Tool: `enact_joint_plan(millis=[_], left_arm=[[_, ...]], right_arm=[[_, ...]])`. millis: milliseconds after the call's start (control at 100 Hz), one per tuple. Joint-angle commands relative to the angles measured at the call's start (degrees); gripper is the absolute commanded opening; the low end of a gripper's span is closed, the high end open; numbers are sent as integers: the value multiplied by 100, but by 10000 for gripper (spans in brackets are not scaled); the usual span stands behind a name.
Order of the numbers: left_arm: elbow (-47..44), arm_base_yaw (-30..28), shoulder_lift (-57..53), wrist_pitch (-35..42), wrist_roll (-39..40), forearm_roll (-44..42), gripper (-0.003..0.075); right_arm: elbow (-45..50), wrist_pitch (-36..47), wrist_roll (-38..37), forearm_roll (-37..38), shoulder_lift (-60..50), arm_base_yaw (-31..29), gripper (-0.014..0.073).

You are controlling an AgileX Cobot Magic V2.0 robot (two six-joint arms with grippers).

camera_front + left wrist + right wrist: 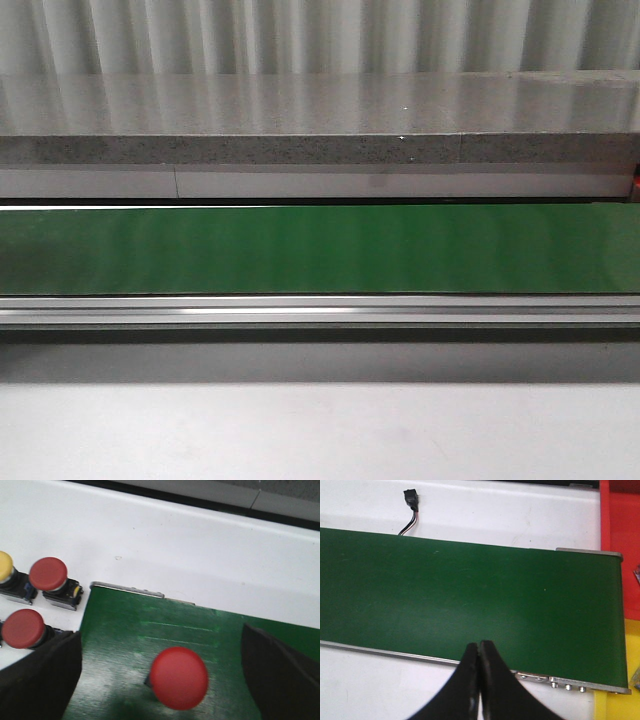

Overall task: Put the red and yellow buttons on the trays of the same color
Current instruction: 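Set the red button on the belt, move the left gripper to a yellow button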

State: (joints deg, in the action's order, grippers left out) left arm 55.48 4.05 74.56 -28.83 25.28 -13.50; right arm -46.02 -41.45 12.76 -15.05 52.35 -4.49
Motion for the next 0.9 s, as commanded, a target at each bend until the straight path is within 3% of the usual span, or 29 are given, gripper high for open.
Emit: enact_joint_plan(millis=[0,570,890], left_arm=[[175,-234,-276,228,18,-75,617],[-333,-2916,125,215,135,-40,617],[-362,-3234,1209,761,135,-32,617]], right_arm=[[-139,294,46,-22,-85,-3,-67],[-139,294,46,-22,-85,-3,-67],[-139,294,46,-22,-85,-3,-67]])
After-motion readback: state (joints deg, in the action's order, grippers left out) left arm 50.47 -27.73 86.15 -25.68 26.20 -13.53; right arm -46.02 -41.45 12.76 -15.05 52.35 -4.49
